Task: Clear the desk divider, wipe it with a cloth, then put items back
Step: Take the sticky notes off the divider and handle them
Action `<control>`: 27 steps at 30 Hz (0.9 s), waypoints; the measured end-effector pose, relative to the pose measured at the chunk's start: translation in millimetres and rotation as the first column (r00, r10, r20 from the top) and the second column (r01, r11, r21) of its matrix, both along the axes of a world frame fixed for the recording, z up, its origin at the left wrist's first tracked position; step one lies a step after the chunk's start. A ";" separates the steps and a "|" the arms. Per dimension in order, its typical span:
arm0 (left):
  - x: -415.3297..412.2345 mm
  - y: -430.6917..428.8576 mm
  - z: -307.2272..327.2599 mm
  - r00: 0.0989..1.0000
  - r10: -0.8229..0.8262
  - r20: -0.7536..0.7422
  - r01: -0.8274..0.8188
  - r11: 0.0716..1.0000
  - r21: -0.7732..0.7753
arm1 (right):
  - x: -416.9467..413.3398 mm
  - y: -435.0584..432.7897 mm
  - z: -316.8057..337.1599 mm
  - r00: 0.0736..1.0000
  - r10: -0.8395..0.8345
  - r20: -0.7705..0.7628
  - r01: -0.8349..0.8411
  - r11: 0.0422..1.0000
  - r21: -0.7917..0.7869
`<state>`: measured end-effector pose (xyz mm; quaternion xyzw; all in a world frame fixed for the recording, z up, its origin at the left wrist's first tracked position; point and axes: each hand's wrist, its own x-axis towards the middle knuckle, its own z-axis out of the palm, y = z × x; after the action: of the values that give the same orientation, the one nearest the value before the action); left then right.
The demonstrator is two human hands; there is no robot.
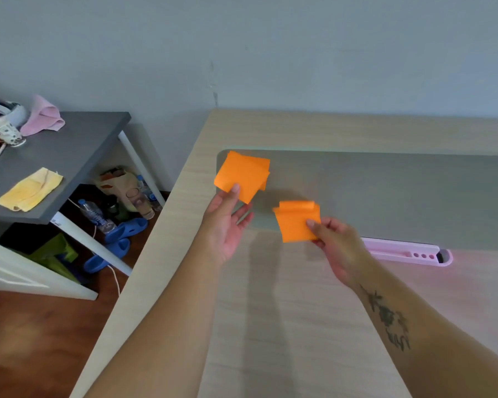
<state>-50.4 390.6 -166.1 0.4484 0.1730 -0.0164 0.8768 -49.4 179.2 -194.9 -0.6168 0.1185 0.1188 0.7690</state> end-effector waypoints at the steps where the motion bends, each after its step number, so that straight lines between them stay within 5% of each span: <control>1: 4.6 1.5 6.2 1.000 0.010 0.019 -0.010 1.000 0.001 | -13.1 -5.9 -15.5 0.998 0.037 -0.052 -0.036 0.999 0.023; 12: 16.9 0.7 26.6 0.974 0.205 0.091 -0.211 0.976 0.059 | -89.0 -25.3 -66.5 0.953 0.142 -0.267 -0.132 0.990 0.057; 20: 12.3 2.6 30.3 0.985 0.132 0.110 -0.169 0.854 0.492 | -85.9 -26.8 -46.1 0.961 0.144 -0.235 -0.144 0.989 0.018; 27: -43.1 5.7 -8.8 0.984 0.163 -0.076 -0.115 0.895 0.431 | -98.3 -35.2 -24.3 0.979 -0.020 -0.202 -0.017 0.984 -0.179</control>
<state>-93.5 396.3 -174.9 0.6131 0.2523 0.0597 0.7463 -147.7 144.0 -219.2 -0.6682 0.2070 0.1693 0.6942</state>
